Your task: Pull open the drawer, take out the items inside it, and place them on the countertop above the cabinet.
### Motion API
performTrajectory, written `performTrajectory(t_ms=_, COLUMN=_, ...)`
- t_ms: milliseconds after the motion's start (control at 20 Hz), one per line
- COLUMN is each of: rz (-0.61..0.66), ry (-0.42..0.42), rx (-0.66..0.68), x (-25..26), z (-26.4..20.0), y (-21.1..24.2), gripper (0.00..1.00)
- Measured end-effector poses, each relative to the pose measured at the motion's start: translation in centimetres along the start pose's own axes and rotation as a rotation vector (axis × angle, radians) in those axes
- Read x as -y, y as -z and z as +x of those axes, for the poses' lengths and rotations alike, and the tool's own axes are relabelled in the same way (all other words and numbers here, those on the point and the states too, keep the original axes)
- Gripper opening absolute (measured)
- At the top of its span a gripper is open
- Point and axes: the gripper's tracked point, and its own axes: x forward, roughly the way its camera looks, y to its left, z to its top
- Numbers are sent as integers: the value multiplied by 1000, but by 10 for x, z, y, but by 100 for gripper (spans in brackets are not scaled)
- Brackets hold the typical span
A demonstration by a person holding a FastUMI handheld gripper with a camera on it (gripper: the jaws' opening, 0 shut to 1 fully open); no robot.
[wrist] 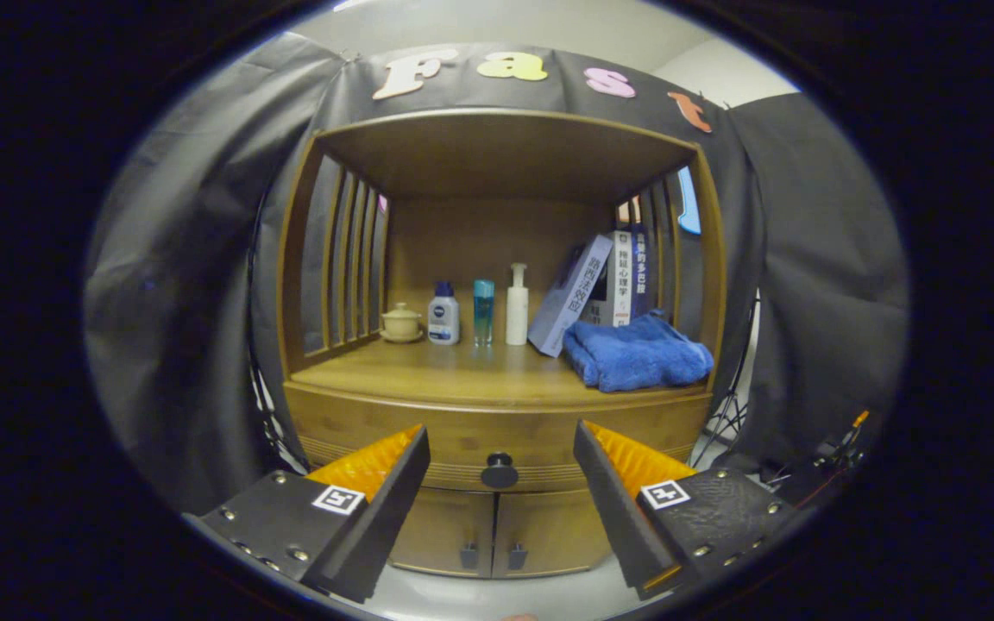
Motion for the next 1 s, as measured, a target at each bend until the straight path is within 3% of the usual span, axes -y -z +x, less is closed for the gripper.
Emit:
performTrajectory(t_ms=300, rz=21, ry=-39, rx=26, x=-5, z=66, y=48, gripper=100)
performTrajectory(t_ms=450, rz=90, ry=-70, rx=-56, x=-12, z=91, y=87, gripper=100)
performTrajectory(t_ms=600, rz=109, ry=-77, rx=-70, x=-12, z=103, y=92, gripper=67)
performTrajectory(t_ms=850, rz=50, ry=-61, rx=-23, x=-18, z=109, y=89, gripper=65)
performTrajectory(t_ms=950, rz=3, ry=24, rx=-16, x=-7, z=111, y=94, gripper=65)
performTrajectory(t_ms=1000, rz=-6, ry=33, rx=22, x=-7, z=99, y=89, gripper=60)
